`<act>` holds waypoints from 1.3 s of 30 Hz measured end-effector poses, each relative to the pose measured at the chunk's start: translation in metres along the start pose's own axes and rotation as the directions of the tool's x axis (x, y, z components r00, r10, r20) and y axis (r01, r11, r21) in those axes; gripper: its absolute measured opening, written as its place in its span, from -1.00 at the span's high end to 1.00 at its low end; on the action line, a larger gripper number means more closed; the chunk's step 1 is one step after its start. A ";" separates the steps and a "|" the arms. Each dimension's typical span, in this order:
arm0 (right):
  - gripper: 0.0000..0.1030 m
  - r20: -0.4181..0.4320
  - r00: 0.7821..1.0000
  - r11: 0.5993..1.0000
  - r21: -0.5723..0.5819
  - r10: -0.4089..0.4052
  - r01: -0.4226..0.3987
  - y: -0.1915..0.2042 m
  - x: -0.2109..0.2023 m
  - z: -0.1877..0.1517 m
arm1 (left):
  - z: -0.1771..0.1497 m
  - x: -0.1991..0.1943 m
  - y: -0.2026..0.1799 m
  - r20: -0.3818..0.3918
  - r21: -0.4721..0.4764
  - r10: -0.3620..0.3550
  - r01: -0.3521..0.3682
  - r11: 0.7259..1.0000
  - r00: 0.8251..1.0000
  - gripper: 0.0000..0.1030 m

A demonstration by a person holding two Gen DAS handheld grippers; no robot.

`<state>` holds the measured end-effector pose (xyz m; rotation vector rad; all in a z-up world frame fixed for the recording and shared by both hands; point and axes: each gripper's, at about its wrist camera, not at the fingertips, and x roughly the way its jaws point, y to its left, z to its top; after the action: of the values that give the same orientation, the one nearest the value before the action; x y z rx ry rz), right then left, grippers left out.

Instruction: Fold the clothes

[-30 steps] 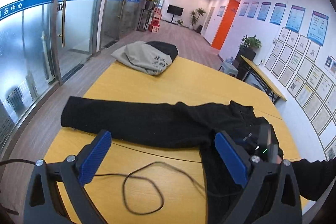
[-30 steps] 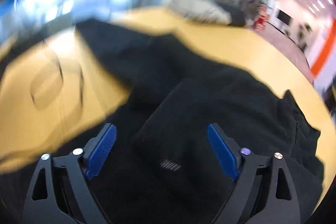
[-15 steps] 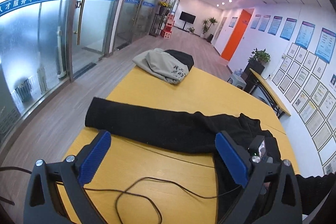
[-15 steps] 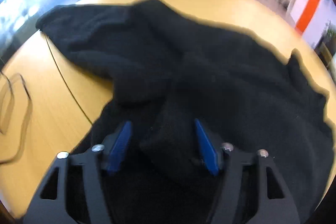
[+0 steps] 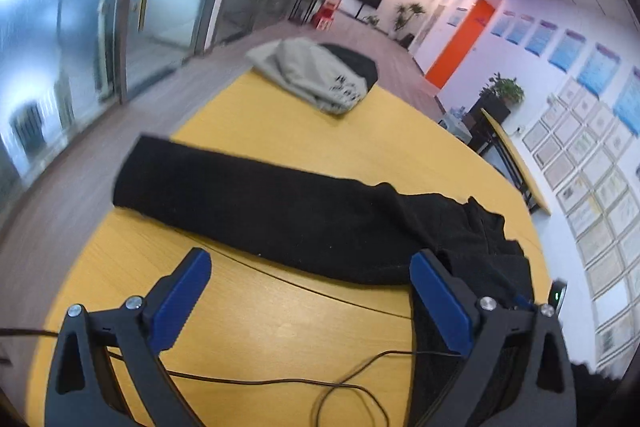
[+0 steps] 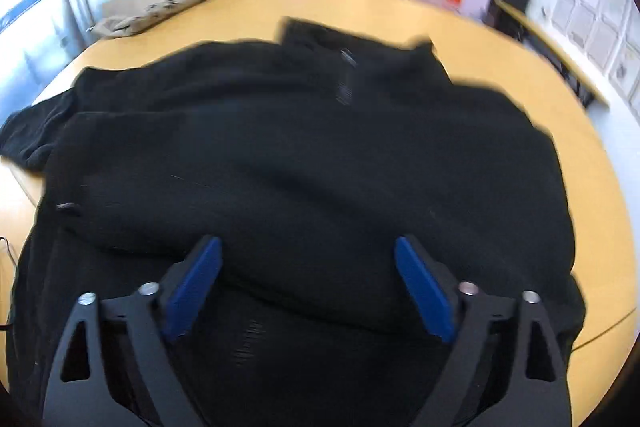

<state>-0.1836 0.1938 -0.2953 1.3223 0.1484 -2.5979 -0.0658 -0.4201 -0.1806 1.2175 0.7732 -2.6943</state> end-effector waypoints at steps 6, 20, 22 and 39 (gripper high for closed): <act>-0.86 0.071 0.994 0.997 -0.026 0.079 -0.077 0.020 -0.017 -0.019 | 0.008 0.076 0.083 -0.046 -0.343 0.009 -0.024 0.939 0.999 -0.97; -0.86 0.017 0.987 0.987 0.026 0.160 -0.161 0.054 -0.080 -0.055 | 0.043 0.126 0.159 -0.017 -0.504 0.180 -0.164 0.848 0.984 -0.96; -0.86 0.017 0.986 0.986 0.028 0.165 -0.166 0.058 -0.081 -0.054 | 0.043 0.124 0.162 -0.006 -0.529 0.189 -0.164 0.833 0.982 -0.94; -0.85 0.129 0.962 0.964 0.085 0.242 -0.254 0.024 -0.142 -0.053 | 0.062 -0.017 0.003 0.361 -0.329 -0.075 0.203 0.922 0.930 0.83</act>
<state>-0.0549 0.2017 -0.2112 1.1322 -0.1602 -2.4865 -0.0957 -0.4549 -0.1353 0.6094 1.2659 -2.5961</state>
